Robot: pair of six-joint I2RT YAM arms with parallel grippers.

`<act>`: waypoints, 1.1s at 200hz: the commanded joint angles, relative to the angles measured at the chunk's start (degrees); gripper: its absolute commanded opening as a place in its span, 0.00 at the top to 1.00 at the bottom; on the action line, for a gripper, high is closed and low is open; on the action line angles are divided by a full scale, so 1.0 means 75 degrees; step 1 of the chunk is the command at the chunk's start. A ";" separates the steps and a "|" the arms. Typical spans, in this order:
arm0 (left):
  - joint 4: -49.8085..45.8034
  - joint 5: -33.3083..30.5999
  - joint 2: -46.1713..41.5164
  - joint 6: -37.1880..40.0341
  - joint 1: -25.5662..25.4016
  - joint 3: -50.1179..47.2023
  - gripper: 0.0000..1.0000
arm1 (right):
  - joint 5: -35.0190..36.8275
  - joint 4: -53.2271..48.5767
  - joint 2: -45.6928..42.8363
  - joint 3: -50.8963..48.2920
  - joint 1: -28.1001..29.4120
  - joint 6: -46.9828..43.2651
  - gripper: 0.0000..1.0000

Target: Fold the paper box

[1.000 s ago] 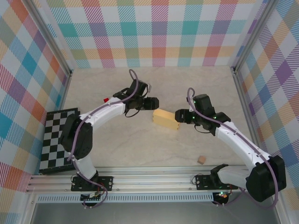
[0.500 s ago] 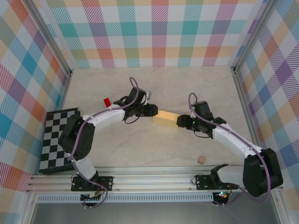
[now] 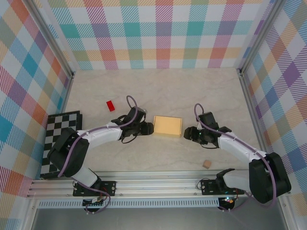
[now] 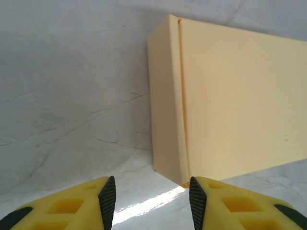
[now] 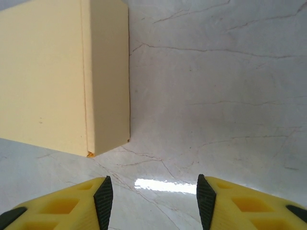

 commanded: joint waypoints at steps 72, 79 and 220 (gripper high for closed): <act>0.3269 -0.3995 -0.2157 0.4076 0.2449 -0.2321 0.14 | 0.2969 0.4604 -0.0977 -0.1246 -0.1308 -0.4905 0.24; 0.3380 -0.4073 -0.1787 0.4075 0.2626 -0.2335 0.14 | 0.2956 0.5123 -0.0699 -0.1455 -0.1518 -0.4858 0.20; 0.7188 -0.1530 0.0049 0.3971 0.4358 -0.3349 0.00 | 0.0354 0.8636 0.2516 -0.1339 -0.3008 -0.4265 0.00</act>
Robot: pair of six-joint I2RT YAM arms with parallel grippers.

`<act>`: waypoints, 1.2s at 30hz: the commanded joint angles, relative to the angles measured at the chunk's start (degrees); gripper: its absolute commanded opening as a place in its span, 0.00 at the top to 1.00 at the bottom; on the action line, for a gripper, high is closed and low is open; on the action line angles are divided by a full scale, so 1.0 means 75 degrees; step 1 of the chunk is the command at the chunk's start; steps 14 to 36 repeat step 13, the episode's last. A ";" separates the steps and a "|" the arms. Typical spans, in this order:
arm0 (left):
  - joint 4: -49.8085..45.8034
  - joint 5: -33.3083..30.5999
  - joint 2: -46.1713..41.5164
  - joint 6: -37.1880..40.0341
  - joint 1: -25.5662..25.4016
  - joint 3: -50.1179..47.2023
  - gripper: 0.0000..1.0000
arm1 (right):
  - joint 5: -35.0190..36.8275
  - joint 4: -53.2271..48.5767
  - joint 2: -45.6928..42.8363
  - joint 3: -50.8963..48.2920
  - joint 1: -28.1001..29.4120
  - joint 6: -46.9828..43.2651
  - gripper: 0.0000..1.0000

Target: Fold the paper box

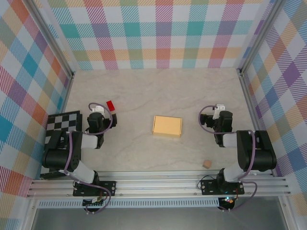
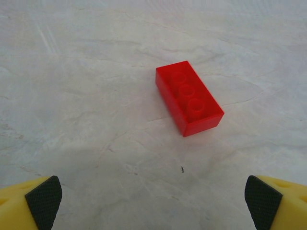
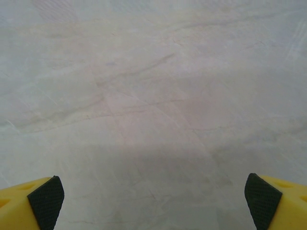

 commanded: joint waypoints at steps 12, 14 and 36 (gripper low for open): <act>0.0234 0.0379 0.0050 0.0036 0.0002 0.0231 0.00 | -0.0436 0.0330 -0.0045 0.0249 -0.0027 -0.0106 0.00; 0.0257 0.0391 0.0044 0.0046 -0.0009 0.0217 0.00 | -0.0441 0.0330 -0.0043 0.0249 -0.0022 -0.0100 0.00; 0.0257 0.0391 0.0044 0.0046 -0.0009 0.0217 0.00 | -0.0441 0.0330 -0.0043 0.0249 -0.0022 -0.0100 0.00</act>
